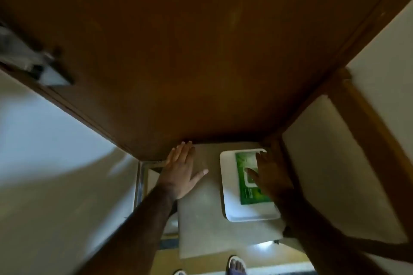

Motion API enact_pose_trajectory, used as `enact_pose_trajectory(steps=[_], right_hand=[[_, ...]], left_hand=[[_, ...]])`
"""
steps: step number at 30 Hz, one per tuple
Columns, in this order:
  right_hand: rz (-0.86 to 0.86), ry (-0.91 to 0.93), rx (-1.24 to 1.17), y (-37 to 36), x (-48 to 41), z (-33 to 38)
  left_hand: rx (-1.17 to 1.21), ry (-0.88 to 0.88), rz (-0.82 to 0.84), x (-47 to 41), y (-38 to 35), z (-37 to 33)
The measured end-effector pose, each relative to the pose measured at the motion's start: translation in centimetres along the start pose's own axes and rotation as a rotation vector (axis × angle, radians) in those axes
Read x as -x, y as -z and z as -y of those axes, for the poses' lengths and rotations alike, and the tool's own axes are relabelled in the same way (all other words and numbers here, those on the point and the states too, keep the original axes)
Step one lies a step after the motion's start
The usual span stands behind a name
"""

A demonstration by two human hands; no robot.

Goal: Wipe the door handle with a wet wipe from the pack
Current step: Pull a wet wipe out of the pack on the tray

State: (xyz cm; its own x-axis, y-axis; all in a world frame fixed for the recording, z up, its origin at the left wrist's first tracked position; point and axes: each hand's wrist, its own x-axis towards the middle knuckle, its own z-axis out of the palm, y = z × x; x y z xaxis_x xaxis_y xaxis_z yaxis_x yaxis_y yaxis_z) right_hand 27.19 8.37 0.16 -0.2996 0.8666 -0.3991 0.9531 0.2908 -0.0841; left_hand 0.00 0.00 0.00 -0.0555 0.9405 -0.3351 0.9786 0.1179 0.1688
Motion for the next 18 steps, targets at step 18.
enact_pose_trajectory(steps=[18], right_hand=[[-0.157,-0.041,0.112,-16.4,-7.8,-0.6]], left_hand=[[0.088,0.078,0.023,-8.2,-24.7,-0.8]])
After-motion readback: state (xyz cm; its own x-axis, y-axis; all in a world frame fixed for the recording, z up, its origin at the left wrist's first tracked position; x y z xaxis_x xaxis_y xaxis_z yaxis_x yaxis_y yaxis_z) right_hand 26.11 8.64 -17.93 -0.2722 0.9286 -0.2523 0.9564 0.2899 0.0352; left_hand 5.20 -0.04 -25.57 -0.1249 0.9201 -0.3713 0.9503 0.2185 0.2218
